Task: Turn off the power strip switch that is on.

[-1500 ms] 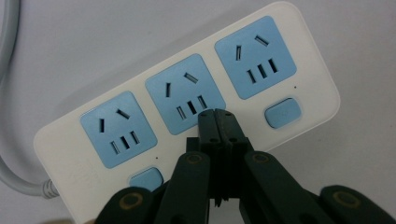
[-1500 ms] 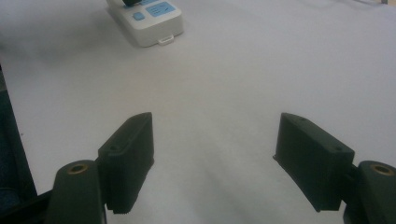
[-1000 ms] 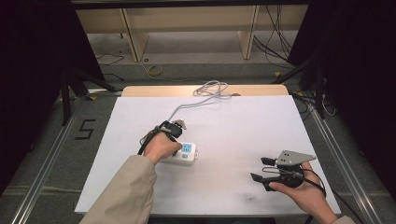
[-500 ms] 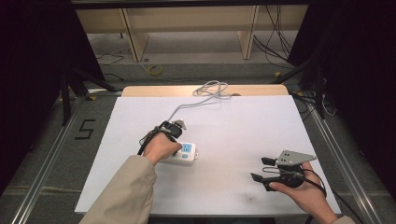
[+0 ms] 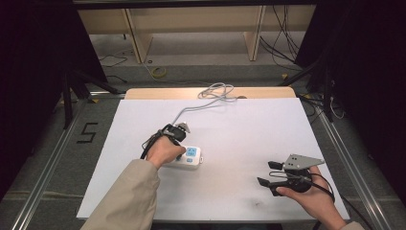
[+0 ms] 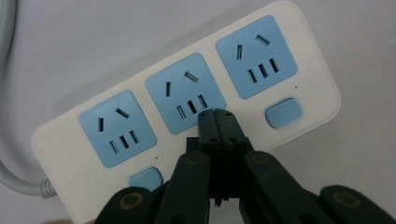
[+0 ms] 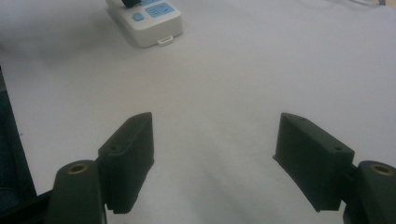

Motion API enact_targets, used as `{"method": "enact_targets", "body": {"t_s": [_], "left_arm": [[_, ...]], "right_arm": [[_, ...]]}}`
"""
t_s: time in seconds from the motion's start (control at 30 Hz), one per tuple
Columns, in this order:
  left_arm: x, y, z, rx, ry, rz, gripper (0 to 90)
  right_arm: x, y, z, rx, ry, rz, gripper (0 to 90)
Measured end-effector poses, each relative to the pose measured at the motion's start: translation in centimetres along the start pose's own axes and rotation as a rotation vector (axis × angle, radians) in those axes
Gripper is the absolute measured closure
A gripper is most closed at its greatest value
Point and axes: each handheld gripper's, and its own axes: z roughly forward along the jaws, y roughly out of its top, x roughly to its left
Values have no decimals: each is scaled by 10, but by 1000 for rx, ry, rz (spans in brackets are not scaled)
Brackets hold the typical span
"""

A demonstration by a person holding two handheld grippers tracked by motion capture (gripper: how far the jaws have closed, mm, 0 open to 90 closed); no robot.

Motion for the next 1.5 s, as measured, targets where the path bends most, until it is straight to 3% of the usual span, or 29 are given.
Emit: {"method": "enact_targets", "body": {"t_s": [0.57,0.67,0.9,1.0,1.27,1.3,1.5], "left_arm": [[1,0,0,-3,-4,-1,900],[1,0,-3,-29,-7,-11,900],[3,-2,-4,-32,-4,-6,900],[3,-2,-7,-69,-7,-5,899],[4,-6,-23,-235,-10,-10,893],[4,-7,-24,-256,-9,-5,821],[9,-12,-30,-396,-11,-25,646]], "right_arm": [[-1,0,-1,-4,-2,-2,284],[-1,0,-1,-8,-3,-2,284],[-1,1,-1,-13,-5,-1,284],[-1,1,-1,-14,-6,4,284],[-1,1,-1,-16,-6,6,285],[-1,1,-1,-16,-6,6,284],[-1,0,-2,-15,-6,11,284]]}}
